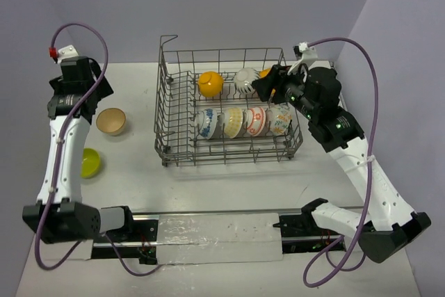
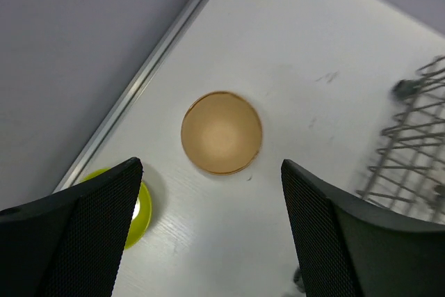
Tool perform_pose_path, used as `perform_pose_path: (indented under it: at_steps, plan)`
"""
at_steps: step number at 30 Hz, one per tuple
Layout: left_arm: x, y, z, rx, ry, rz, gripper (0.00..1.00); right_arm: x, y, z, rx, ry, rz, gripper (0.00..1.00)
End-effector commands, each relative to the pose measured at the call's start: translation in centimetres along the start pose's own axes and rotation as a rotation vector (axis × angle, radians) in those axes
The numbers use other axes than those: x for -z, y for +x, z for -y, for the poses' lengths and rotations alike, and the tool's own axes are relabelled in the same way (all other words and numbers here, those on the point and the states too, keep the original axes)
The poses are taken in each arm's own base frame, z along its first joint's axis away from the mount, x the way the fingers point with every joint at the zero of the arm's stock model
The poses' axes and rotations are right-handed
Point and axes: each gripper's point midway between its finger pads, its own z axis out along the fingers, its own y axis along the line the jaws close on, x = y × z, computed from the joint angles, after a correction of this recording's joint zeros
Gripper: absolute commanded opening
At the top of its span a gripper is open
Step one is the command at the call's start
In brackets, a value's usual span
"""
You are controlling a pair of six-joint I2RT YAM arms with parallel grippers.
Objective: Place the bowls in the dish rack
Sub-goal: Move the dish rack to the center of the board, then pick up the bowl from the corner of the board.
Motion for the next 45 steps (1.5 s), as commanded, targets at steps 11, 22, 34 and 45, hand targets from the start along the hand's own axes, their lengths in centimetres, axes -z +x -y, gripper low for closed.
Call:
perform_pose_path:
  at_steps: [11, 22, 34, 45]
  plan:
    - [-8.9, 5.6, -5.0, 0.087, -0.198, -0.183, 0.86, -0.7, 4.7, -0.2, 0.039, -0.038, -0.159, 0.64]
    - [-12.8, 11.3, -3.5, 0.123, -0.078, -0.374, 0.84, -0.5, 4.9, -0.4, 0.047, -0.049, -0.161, 0.65]
    - [-16.9, 16.0, -4.1, 0.119, -0.145, -0.525, 0.81, -0.7, 5.2, -0.2, 0.055, -0.041, -0.172, 0.66]
    - [-18.4, 18.1, -3.9, 0.124, -0.134, -0.594, 0.7, -1.4, 5.9, 0.5, 0.059, -0.015, -0.192, 0.66]
